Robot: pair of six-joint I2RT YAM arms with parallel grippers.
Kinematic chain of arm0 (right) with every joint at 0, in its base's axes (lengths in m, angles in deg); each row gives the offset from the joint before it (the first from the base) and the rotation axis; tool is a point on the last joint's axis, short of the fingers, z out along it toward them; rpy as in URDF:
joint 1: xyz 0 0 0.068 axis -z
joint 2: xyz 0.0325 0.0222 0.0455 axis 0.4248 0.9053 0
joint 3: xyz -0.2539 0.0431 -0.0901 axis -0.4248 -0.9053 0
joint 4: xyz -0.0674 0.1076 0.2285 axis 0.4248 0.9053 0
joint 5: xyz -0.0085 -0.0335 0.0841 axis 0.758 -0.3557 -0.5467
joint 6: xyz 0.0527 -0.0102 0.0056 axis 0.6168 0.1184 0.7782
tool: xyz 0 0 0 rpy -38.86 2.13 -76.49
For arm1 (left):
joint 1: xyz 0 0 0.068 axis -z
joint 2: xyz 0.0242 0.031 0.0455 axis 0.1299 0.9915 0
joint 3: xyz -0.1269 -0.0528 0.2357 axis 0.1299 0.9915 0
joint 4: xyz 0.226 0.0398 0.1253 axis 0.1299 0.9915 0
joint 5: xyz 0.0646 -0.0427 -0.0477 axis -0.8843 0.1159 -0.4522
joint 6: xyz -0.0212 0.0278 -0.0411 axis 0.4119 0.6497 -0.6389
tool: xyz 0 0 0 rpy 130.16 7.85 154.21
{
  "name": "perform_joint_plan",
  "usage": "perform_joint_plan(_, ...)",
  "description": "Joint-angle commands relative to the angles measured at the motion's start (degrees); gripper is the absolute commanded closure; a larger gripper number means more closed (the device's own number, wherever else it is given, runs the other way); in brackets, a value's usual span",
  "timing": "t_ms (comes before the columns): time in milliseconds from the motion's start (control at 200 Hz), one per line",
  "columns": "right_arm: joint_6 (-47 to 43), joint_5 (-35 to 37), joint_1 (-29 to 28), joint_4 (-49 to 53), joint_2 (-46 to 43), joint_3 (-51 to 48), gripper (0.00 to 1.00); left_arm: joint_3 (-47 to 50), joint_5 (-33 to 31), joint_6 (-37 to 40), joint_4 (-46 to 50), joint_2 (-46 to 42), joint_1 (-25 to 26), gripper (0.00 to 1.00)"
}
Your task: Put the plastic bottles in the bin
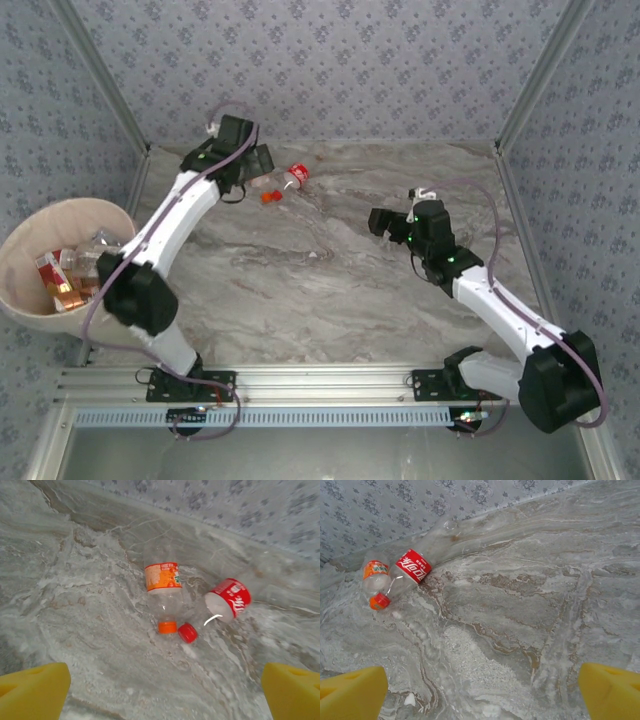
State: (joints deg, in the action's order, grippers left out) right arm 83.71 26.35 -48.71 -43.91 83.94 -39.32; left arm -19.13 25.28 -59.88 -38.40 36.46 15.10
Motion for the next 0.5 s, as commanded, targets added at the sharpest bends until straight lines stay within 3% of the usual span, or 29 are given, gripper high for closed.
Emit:
perform_joint_plan(0,-0.6,1.5,0.5,3.7,-3.3,-1.2,0.0,-5.9,-0.7,-0.4,-0.4,6.9,-1.5,0.02)
perform_joint_plan(210,-1.3,3.7,1.0,6.2,-7.4,-2.7,0.0,-15.2,4.6,-1.6,-1.5,20.5,-4.9,0.02)
perform_joint_plan(500,-2.2,4.9,1.8,7.1,-8.4,-3.0,0.0,-31.7,4.4,-1.8,4.5,36.8,-6.1,0.03)
